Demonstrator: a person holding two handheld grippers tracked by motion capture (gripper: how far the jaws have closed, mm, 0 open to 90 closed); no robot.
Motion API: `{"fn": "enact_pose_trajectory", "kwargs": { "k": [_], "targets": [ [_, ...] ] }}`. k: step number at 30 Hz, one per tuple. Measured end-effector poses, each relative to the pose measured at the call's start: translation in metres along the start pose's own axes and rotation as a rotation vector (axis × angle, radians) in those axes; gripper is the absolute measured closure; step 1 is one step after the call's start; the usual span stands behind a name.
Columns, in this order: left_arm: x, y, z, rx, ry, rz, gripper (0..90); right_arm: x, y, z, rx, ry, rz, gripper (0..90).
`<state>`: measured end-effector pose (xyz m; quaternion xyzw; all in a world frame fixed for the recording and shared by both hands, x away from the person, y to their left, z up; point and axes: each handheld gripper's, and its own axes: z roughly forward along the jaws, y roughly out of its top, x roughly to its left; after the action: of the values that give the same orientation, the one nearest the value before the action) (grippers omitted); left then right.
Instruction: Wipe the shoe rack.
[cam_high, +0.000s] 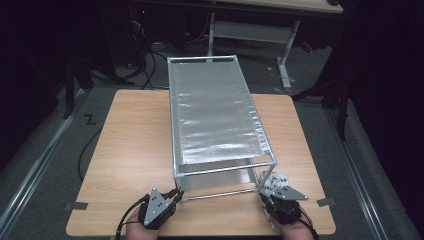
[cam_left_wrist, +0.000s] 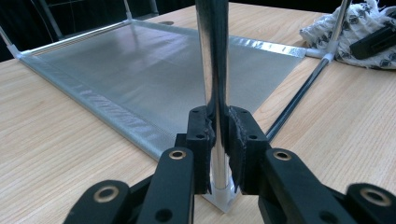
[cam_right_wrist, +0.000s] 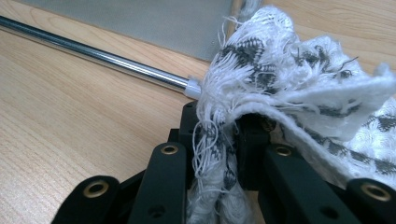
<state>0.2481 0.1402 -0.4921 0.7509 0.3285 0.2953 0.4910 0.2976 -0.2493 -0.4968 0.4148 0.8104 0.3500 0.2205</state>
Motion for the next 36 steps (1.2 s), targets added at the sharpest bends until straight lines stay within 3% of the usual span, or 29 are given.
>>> {"fn": "enact_pose_trajectory", "kwargs": {
  "k": [13, 21, 32, 36],
  "targets": [
    [0.001, 0.000, 0.000, 0.000, -0.012, 0.001, 79.1, -0.005, 0.000, -0.007, -0.016, -0.010, 0.014, 76.7],
    [0.001, 0.001, 0.001, 0.001, -0.016, 0.001, 79.1, -0.016, -0.003, -0.016, -0.033, -0.054, 0.042, 76.4],
    [0.001, 0.001, 0.002, -0.001, -0.020, -0.003, 79.1, -0.058, -0.015, -0.035, -0.044, -0.201, 0.125, 74.9],
    [0.001, 0.001, 0.002, -0.001, -0.025, -0.003, 79.1, -0.069, -0.022, -0.032, -0.009, -0.216, 0.158, 71.7]
  ]
}}
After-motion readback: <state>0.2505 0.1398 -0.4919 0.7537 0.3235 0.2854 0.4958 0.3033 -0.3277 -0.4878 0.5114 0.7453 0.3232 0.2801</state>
